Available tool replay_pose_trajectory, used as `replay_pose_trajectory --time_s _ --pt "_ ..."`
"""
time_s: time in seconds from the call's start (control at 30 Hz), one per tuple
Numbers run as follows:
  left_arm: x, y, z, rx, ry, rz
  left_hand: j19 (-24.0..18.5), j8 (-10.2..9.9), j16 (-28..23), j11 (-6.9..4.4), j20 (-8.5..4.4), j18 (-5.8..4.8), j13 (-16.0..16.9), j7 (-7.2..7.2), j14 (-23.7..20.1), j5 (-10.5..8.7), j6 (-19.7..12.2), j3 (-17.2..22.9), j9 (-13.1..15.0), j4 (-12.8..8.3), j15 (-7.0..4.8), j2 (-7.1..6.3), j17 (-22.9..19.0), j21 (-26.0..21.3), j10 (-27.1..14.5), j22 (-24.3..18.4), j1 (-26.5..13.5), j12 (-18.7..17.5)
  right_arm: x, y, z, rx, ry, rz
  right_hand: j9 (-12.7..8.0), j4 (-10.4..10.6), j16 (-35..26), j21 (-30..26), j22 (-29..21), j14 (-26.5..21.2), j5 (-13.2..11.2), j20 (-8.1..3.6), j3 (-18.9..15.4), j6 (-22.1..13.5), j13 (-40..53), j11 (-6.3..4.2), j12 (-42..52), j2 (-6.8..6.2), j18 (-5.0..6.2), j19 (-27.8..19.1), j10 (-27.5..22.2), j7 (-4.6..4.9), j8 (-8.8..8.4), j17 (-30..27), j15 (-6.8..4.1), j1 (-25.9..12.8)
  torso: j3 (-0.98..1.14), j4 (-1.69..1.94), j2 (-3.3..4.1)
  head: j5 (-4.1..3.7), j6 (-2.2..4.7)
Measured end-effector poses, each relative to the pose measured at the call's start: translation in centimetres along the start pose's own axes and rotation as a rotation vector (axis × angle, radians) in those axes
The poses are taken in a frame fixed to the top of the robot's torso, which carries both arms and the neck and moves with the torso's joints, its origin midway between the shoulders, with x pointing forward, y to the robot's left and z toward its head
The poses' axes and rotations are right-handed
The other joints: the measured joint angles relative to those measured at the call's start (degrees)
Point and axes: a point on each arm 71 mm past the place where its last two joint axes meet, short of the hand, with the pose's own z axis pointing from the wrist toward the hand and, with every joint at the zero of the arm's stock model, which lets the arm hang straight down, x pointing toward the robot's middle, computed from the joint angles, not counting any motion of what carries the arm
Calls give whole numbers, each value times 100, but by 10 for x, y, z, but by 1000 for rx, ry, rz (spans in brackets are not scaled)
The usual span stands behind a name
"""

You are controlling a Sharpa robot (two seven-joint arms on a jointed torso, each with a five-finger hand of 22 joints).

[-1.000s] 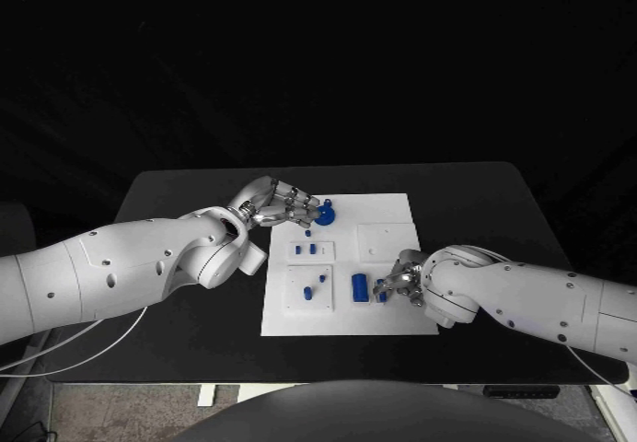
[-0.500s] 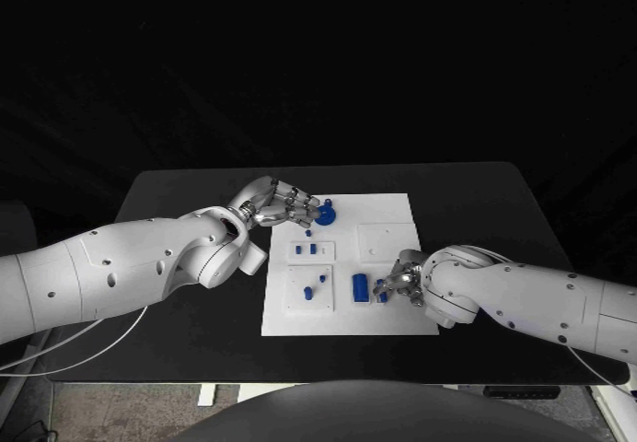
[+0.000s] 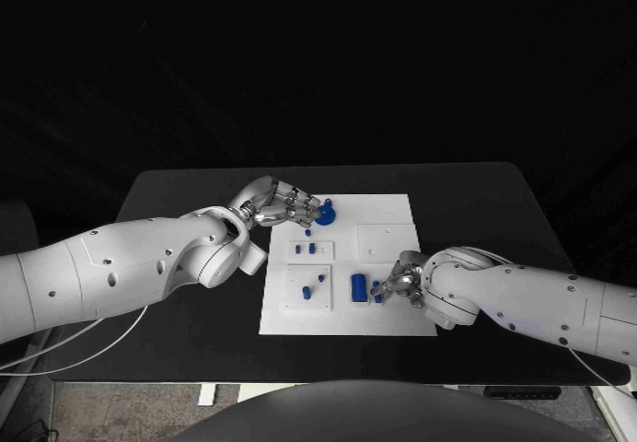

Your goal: Assemble the parts on the task board

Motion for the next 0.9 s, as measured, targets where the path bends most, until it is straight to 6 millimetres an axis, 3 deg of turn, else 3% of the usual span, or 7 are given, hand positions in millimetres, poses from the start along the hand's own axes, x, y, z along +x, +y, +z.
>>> replay_pose_trajectory --time_s 0.23,0.6,0.77,0.9 --pt "0 0 0 0 0 0 0 0 0 0 0 0 0 0 0 -23 0 -16 0 16 0 0 0 0 0 -5 0 0 0 0 0 -2 -3 2 -28 125 -25 -58 0 0 0 0 -65 0 -33 0 -28 -53 0 0 0 0 0 -17 0 53 1 -1 0 -7 0" --pt "-2 1 0 -4 -3 1 0 0 0 0 0 0 0 0 0 -23 0 -16 0 16 0 0 0 0 0 -4 0 0 -3 -3 -1 -12 -10 8 -35 79 -67 -115 0 0 -13 0 11 -14 -53 20 -62 -88 0 0 -21 14 0 -36 0 161 4 -2 -2 -22 0" --pt "-3 2 0 -7 -6 3 0 0 0 0 0 0 0 0 0 -23 0 -16 0 16 0 0 0 0 0 -4 0 0 -4 -6 -1 -19 -11 11 -52 -118 -89 -143 0 0 -44 0 66 -14 -57 20 -62 97 1 0 -21 14 0 -40 0 429 4 -2 -2 -30 0" --pt "-4 2 -1 -10 -8 3 0 0 0 0 0 0 0 0 0 -23 0 -16 0 16 0 0 0 0 0 -4 0 0 -5 -6 -1 -29 -8 11 -90 -314 -89 -143 0 0 -44 -3 -120 -14 -57 20 -74 250 1 3 -20 14 0 -40 0 576 7 -2 -2 -40 0"
